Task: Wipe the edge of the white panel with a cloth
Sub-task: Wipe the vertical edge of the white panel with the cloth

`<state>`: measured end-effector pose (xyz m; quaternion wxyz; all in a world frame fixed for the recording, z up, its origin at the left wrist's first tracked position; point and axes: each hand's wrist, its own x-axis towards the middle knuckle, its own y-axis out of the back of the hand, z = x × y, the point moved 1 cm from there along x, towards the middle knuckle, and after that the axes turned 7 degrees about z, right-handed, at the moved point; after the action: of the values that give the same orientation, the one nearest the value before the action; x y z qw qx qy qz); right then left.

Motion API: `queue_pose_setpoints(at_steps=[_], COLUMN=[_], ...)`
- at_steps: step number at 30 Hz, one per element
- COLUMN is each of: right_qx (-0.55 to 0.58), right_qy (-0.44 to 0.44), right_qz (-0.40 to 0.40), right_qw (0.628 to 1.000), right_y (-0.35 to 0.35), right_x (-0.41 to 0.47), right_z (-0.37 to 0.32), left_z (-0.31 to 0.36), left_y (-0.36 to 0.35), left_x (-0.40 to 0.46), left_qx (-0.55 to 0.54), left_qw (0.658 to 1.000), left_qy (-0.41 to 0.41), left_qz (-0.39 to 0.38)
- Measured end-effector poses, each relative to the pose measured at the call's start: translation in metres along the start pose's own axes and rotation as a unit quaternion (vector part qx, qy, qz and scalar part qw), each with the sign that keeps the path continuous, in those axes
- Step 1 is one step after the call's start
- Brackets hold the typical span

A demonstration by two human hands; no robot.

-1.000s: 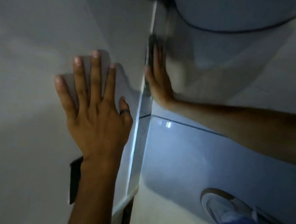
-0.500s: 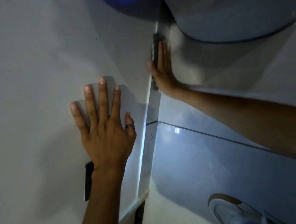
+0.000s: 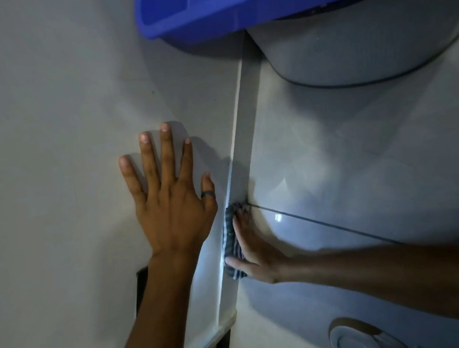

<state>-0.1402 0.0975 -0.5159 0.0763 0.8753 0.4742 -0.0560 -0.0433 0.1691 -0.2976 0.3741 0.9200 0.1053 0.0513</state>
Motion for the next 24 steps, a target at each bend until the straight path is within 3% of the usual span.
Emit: queue_pose_setpoints(at_steps=[4, 10, 14, 18, 24], right_qx=[-0.002, 0.05, 0.06, 0.034, 0.052], right_qy=[0.004, -0.022, -0.045, -0.026, -0.06], right_qz=[0.02, 0.231, 0.333, 0.359, 0.232], right_qw=[1.0, 0.971, 0.94, 0.932, 0.969], right_y=[0.035, 0.143, 0.173, 0.133, -0.015], right_x=[0.028, 0.134, 0.173, 0.15, 0.026], right_z=[0.001, -0.015, -0.018, -0.016, -0.016], left_z=[-0.003, -0.019, -0.031, -0.041, -0.041], left_y=[-0.007, -0.002, 0.001, -0.005, -0.011], left_x=[-0.006, -0.041, -0.051, -0.072, -0.083], left_qx=[0.015, 0.006, 0.027, 0.048, 0.043], left_qw=[1.0, 1.0, 0.999, 0.997, 0.996], left_qy=[-0.02, -0.02, -0.03, -0.013, -0.024], left_qz=[-0.003, -0.002, 0.021, 0.052, 0.069])
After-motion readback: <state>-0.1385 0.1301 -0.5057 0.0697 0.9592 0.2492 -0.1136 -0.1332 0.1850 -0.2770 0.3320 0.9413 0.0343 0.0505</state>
